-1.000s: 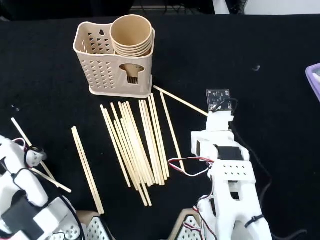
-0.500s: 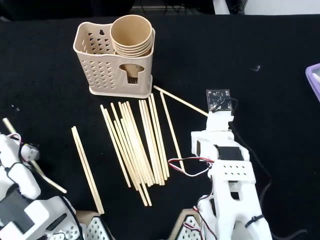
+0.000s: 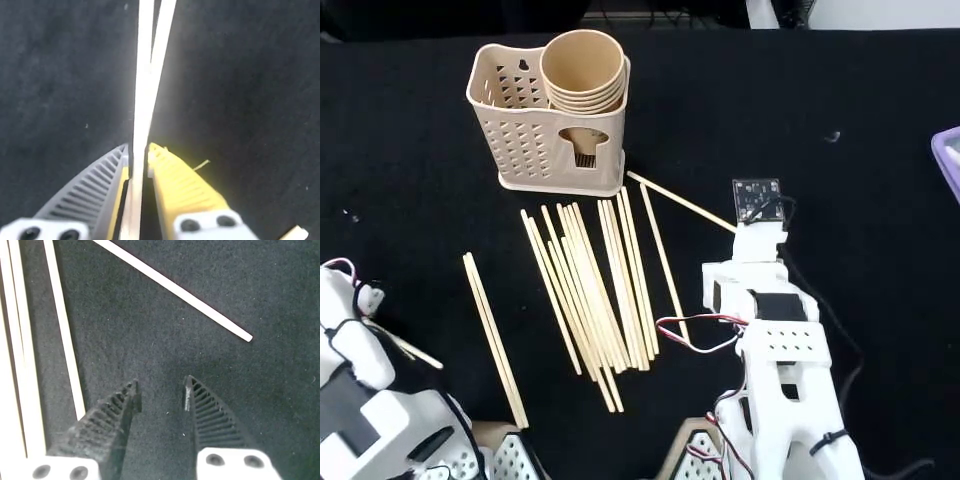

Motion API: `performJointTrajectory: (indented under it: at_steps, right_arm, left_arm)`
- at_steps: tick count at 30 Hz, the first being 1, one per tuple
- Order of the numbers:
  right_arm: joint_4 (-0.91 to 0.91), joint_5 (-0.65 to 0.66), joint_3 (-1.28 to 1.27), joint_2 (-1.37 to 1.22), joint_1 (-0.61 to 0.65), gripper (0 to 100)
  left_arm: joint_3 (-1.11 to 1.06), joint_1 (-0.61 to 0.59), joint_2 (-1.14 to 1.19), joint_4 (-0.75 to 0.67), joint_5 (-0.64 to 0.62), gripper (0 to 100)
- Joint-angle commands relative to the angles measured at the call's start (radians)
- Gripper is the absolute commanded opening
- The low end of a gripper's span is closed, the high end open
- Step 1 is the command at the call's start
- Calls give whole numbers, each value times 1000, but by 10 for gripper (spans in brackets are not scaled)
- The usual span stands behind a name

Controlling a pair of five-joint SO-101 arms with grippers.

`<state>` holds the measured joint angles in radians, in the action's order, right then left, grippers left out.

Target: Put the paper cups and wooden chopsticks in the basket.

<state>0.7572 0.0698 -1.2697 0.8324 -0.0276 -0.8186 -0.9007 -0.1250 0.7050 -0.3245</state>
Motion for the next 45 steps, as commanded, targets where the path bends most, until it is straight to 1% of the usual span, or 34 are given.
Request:
performJointTrajectory:
  at_steps: [1,3,5,10,12,13,15,17,20,24,26,31,33,38,41,45]
  right_arm:
    - [-20,2,16,12,-15,155]
    - [-20,2,16,12,-15,155]
    - [-20,2,16,12,-15,155]
    - [-20,2,18,12,-15,155]
    - [-20,2,18,12,-15,155]
    - [-20,2,18,12,-15,155]
    - [-20,2,16,12,-15,155]
    - [-20,2,15,12,-15,155]
    - [-20,2,15,12,-15,155]
    - [-20,2,15,12,-15,155]
    - [-20,2,15,12,-15,155]
    - [-20,2,13,12,-15,155]
    - [-20,2,13,12,-15,155]
    - [-20,2,13,12,-15,155]
    - [-20,2,13,10,-15,155]
    - [-41,2,7,5,-15,155]
  left_arm:
    - [39,18,-5,-55,64,30]
    - [62,25,-6,-18,69,30]
    - [114,27,-17,55,69,30]
    - [298,48,-92,327,75,30]
    - [384,70,-135,404,77,30]
    - [424,84,-160,422,77,30]
    - [489,125,-207,411,72,30]
    - [518,163,-255,359,71,30]
    - [512,240,-338,235,71,30]
    - [441,346,-479,44,69,30]
    - [395,401,-555,-75,69,30]
    - [268,552,-695,-440,69,30]
    - [237,608,-724,-542,69,30]
    - [229,714,-723,-681,77,30]
    - [243,756,-666,-773,80,30]
    - [331,783,-512,-845,161,30]
